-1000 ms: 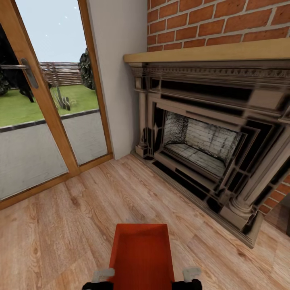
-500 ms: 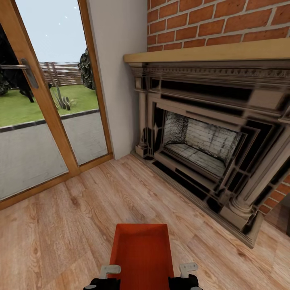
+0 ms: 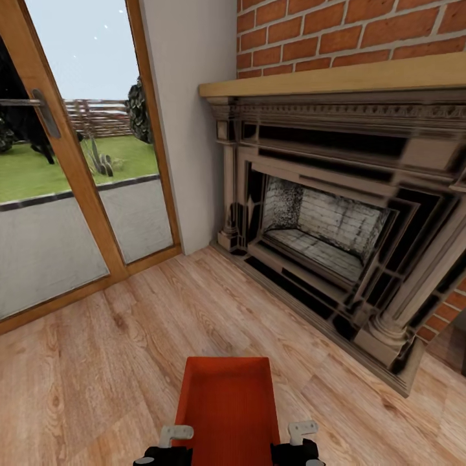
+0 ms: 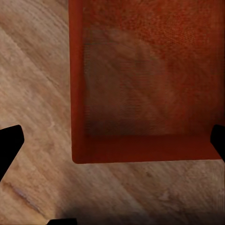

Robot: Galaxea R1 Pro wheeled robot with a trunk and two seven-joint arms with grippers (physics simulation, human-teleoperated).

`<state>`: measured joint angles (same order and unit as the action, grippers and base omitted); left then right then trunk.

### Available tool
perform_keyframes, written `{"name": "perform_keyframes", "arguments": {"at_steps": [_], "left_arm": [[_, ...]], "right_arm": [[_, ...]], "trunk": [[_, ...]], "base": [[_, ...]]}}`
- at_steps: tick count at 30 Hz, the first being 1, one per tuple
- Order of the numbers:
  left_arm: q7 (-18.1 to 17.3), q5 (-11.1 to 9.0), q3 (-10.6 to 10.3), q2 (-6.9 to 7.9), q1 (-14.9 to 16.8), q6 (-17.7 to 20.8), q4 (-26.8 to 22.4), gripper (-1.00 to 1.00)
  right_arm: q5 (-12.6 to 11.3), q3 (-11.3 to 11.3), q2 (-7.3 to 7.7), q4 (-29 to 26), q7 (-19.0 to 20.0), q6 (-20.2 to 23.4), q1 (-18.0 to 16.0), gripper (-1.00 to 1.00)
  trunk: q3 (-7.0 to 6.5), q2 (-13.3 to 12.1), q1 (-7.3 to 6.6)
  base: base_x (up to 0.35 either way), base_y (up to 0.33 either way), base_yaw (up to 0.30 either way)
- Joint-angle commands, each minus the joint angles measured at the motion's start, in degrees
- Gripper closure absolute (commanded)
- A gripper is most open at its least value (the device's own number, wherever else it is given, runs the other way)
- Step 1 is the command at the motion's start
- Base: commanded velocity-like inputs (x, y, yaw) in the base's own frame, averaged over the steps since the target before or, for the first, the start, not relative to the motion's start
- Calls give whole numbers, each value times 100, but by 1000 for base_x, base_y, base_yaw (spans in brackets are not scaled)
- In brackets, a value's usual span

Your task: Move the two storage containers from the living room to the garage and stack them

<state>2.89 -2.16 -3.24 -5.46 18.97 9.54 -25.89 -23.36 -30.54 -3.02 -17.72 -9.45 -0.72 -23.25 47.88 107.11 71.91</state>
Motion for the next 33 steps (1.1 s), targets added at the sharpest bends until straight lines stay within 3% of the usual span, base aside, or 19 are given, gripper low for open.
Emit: {"name": "perform_keyframes", "arguments": {"at_steps": [1, 25, 33], "left_arm": [[29, -22, -33, 8, 1, 35, -17, -100], [52, -13, -18, 20, 1, 39, -169, -100], [75, -4, -34, 2, 1, 217, -524, -100]], "right_arm": [[-52, -49, 3, -15, -41, -7, -4, -100], [-51, -54, -16, -80, -373, -3, -4, -100], [-54, -57, -1, -282, -499, 8, -4, -100]], "trunk": [[23, 44, 22], [454, 1006, 549], [598, 1327, 725]], "base": [[0, 0, 0], [0, 0, 0], [0, 0, 0]]}}
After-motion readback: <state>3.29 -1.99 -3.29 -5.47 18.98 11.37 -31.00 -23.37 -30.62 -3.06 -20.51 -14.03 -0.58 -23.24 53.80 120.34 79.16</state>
